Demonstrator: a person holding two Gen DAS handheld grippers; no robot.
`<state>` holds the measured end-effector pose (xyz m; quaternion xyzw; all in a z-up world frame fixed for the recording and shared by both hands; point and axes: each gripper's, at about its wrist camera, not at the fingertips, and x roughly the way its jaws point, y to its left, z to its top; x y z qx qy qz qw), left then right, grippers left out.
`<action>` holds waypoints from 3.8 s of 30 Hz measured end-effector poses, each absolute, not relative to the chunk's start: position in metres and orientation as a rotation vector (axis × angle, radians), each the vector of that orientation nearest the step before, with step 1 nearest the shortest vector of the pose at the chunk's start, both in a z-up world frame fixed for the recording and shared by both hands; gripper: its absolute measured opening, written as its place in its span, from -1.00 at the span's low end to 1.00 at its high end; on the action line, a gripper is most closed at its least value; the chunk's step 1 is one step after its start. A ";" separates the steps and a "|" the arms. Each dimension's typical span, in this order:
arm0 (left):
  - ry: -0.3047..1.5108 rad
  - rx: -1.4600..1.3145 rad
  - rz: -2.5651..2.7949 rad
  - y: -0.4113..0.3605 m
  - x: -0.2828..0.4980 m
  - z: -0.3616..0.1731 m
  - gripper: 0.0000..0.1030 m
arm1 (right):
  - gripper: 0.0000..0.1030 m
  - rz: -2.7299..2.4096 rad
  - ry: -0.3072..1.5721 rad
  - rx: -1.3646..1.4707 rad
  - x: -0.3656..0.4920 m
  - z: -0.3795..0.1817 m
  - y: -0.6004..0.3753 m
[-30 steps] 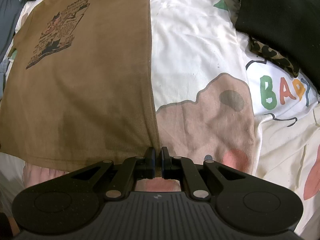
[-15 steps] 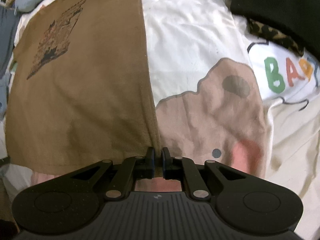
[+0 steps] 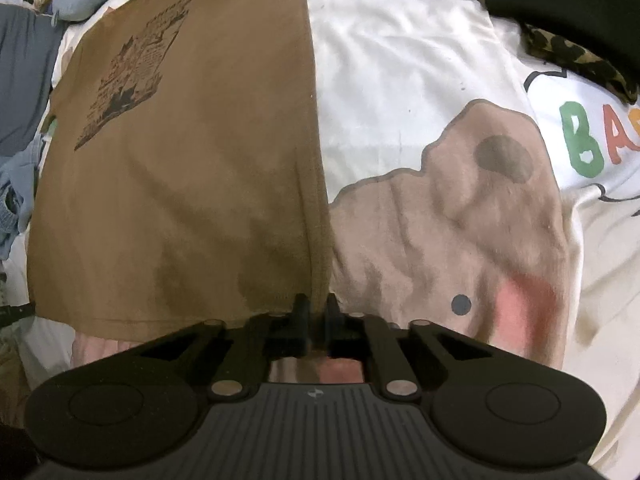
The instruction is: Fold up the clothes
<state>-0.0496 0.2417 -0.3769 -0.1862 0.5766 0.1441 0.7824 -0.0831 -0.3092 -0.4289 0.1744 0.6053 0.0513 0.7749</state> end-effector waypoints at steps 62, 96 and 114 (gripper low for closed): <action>0.971 -0.381 0.378 0.256 -0.047 -0.155 0.80 | 0.72 -0.104 0.917 0.498 -0.134 -0.201 -0.390; 0.902 -0.255 0.182 0.219 0.053 -0.055 0.98 | 0.73 -0.083 0.743 0.521 -0.091 -0.131 -0.400; 0.964 -0.190 0.057 0.171 0.175 -0.095 0.98 | 0.73 -0.078 0.789 0.547 -0.021 -0.165 -0.397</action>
